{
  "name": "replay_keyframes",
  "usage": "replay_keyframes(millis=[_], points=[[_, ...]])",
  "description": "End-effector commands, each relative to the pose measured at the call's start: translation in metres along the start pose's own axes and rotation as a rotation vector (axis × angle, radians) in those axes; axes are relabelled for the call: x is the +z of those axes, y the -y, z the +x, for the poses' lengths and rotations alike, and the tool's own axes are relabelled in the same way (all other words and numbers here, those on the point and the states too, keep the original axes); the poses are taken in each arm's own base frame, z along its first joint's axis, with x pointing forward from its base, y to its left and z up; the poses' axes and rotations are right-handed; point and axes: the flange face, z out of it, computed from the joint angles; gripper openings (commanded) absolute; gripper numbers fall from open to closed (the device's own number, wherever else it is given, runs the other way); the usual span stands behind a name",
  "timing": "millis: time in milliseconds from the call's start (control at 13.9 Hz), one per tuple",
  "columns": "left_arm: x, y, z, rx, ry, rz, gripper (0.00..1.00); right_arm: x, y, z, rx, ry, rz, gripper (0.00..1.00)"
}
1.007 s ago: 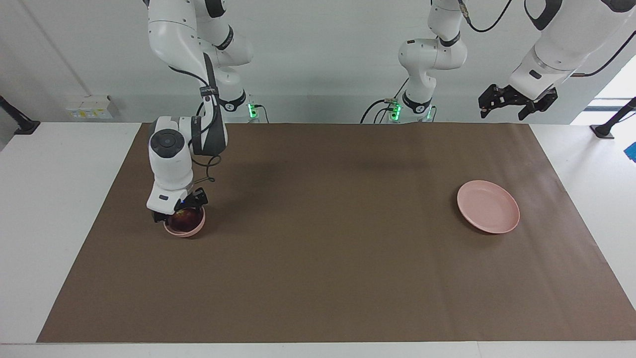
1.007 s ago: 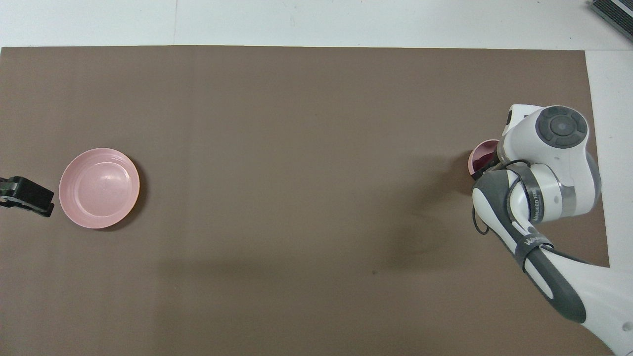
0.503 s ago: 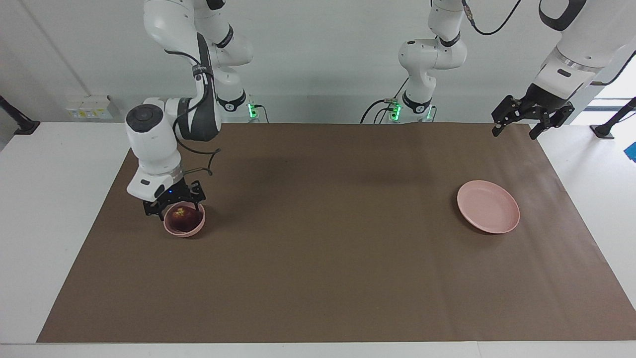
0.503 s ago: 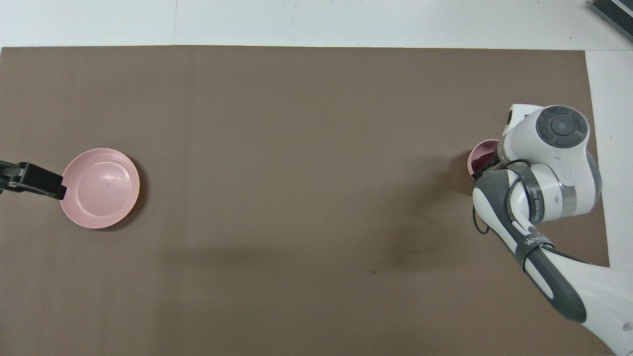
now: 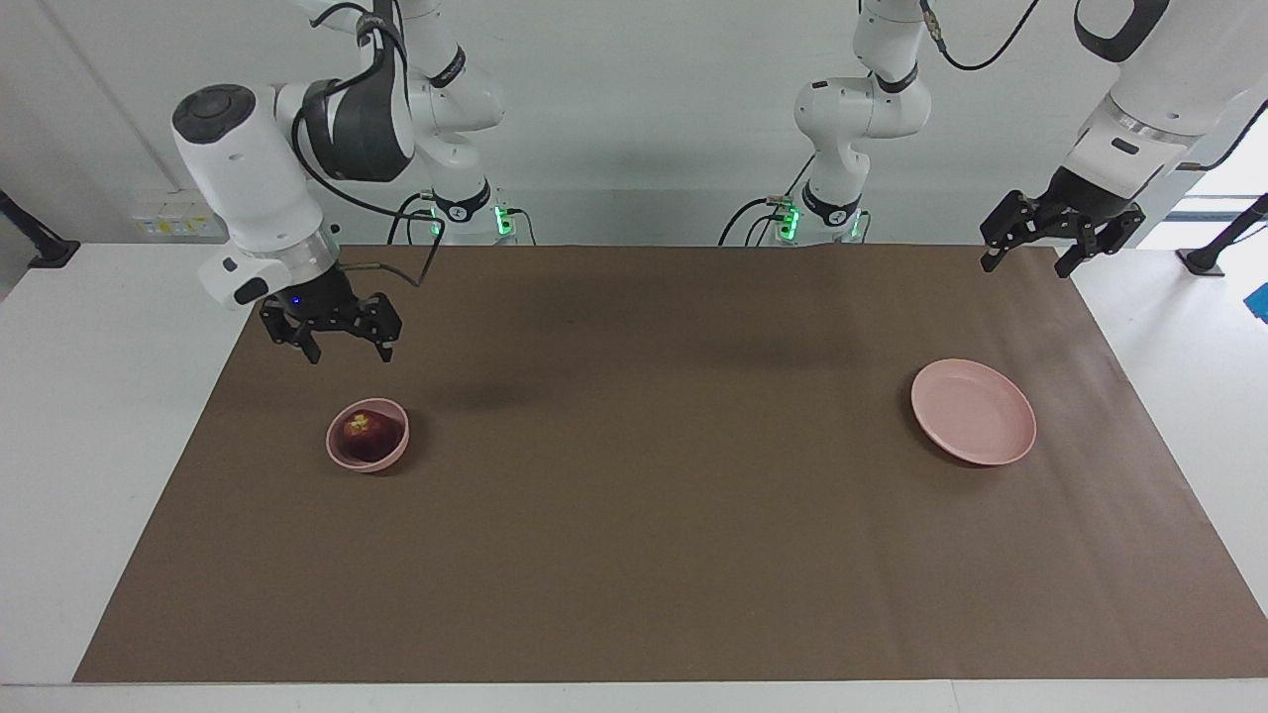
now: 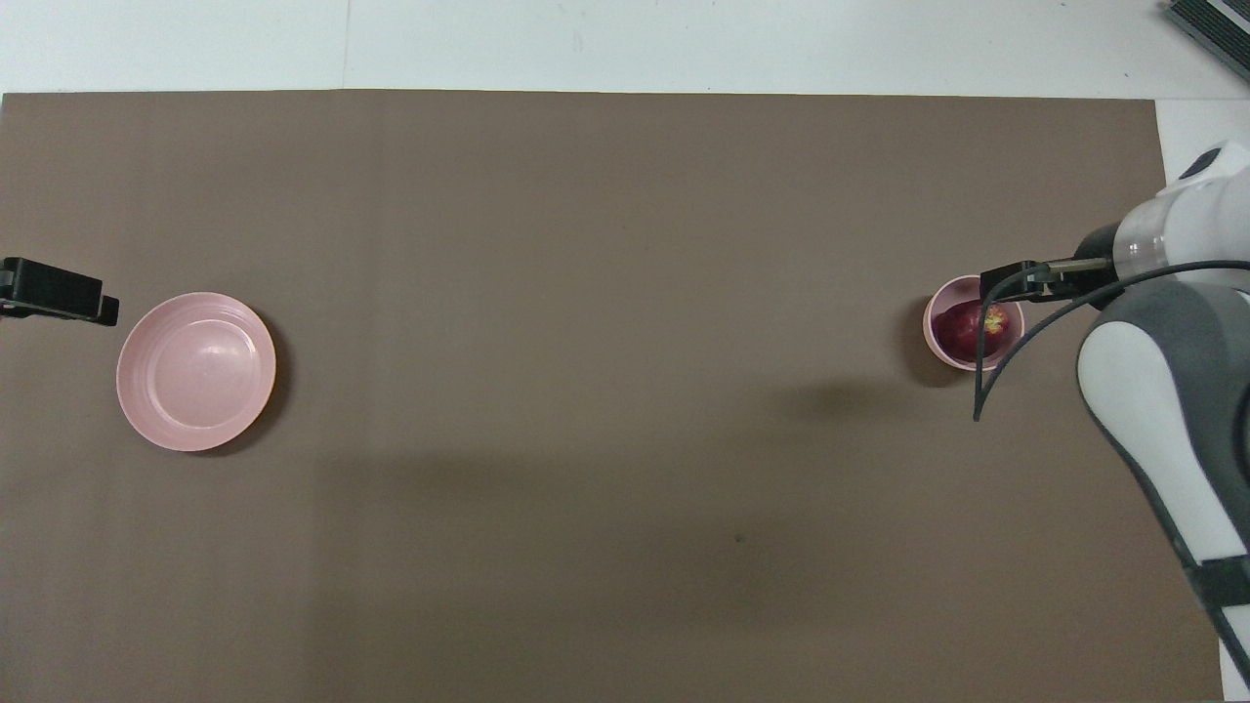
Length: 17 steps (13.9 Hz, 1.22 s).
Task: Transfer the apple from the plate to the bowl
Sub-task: 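Open the right gripper and withdraw it from the bowl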
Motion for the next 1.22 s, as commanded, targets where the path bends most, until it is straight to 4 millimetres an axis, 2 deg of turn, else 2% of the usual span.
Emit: replay_keyframes(millis=[0,216,360,432,575,719,1007,1151], points=[[0.001,0.002,-0.007,-0.016,0.016,-0.003,1.00,-0.043,-0.009,-0.027,0.037,0.012,0.034,1.00],[-0.002,0.001,-0.008,-0.046,0.012,0.019,1.00,-0.078,-0.028,-0.058,0.054,0.039,0.046,1.00],[-0.001,-0.004,-0.007,-0.034,0.012,0.027,1.00,-0.105,-0.030,-0.082,0.052,0.047,0.055,1.00],[-0.001,-0.005,-0.007,-0.029,0.013,0.027,1.00,-0.108,-0.030,-0.086,0.053,0.050,0.055,1.00],[-0.002,-0.006,-0.008,-0.031,0.013,0.025,1.00,-0.108,-0.029,-0.086,0.049,0.052,0.045,1.00],[-0.002,-0.007,-0.008,-0.035,0.016,0.024,1.00,-0.106,-0.023,-0.095,0.028,0.108,0.048,1.00],[0.002,-0.006,-0.013,-0.036,0.056,0.021,1.00,-0.104,-0.037,-0.100,-0.039,0.105,0.048,1.00],[0.002,-0.005,-0.016,-0.037,0.076,0.019,1.00,-0.100,-0.059,-0.101,-0.006,0.110,0.048,1.00]])
